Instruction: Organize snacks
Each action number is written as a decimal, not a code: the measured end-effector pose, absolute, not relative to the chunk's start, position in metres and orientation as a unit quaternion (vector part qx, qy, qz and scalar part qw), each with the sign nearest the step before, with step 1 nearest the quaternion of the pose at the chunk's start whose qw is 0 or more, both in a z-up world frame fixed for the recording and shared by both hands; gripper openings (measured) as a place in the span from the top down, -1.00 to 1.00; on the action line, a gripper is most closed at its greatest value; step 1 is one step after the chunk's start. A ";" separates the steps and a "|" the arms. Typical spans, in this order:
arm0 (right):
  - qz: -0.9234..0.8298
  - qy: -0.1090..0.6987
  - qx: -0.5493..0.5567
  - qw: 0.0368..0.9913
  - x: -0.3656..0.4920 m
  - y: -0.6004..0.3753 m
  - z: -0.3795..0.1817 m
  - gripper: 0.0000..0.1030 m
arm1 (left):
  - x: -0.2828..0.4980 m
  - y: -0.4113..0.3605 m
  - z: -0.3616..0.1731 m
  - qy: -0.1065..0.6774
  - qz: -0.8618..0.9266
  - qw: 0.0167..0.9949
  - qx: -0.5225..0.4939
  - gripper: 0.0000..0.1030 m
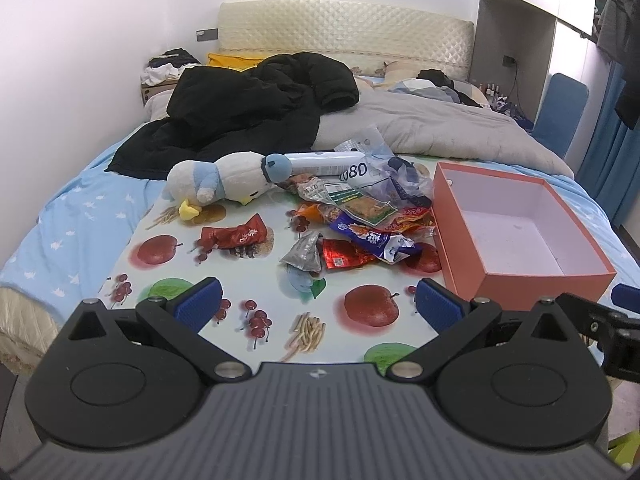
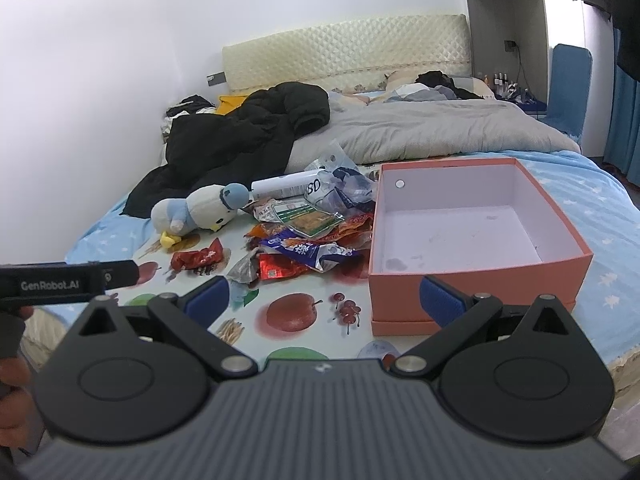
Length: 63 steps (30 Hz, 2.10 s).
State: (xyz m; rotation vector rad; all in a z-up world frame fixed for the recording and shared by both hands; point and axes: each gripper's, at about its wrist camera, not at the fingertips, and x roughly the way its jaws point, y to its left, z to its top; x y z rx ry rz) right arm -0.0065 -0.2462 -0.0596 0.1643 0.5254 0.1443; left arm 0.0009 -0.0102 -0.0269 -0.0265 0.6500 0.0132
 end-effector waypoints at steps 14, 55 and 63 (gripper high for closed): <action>0.067 0.263 0.070 0.960 -0.008 -0.242 -0.062 -1.00 | -0.003 -0.005 -0.034 0.326 -0.009 0.945 -0.017 -1.00; 0.064 0.266 0.049 0.961 0.009 -0.235 -0.098 -0.76 | 0.045 -0.018 -0.086 0.353 -0.028 0.935 0.004 -1.00; 0.068 0.248 0.001 0.966 0.034 -0.217 -0.112 -0.34 | 0.086 0.000 -0.115 0.357 -0.053 0.932 -0.035 -1.00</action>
